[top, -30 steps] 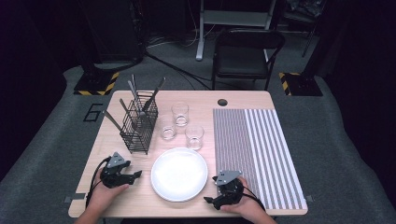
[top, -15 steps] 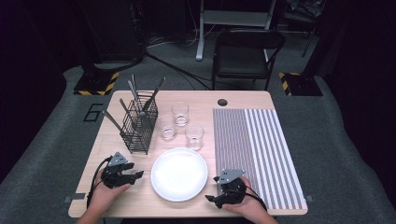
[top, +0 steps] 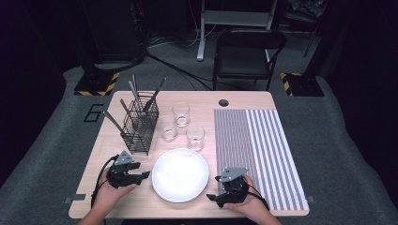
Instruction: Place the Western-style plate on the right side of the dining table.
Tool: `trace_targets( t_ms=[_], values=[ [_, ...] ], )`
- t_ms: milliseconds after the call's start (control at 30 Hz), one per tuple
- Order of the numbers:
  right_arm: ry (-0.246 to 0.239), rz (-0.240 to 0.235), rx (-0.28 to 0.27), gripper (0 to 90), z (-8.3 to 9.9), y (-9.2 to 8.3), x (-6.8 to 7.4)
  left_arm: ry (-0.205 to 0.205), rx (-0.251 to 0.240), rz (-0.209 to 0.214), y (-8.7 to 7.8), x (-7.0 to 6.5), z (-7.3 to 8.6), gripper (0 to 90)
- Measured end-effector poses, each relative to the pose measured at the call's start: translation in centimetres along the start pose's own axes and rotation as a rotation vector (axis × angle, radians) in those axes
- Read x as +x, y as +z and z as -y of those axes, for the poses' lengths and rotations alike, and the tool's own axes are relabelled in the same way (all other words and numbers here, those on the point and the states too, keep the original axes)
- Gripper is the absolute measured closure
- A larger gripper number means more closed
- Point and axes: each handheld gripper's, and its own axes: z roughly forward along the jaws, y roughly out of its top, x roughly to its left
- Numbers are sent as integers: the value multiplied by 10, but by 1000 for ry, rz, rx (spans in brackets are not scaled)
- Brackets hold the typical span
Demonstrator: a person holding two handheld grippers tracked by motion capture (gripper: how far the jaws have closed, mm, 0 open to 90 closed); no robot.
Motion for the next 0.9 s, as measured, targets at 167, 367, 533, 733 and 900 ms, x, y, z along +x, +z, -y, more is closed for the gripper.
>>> trace_targets(
  t_ms=[167,367,533,733,900],
  values=[
    [-9,16,-2,241,-4,-6,-1,13,-12,-4,-3,-5,-6,417],
    [-6,23,-19,280,-11,-12,-3,-25,-16,0,-7,-11,-15,438],
    [-14,50,-40,314,-20,-13,-4,-57,-39,13,-12,-10,-21,461],
    [4,75,-47,363,-30,-10,-3,-65,-82,31,-17,-11,-28,473],
    [-8,80,-69,391,-40,-4,-1,-115,-122,56,-17,-11,-33,502]
  ],
)
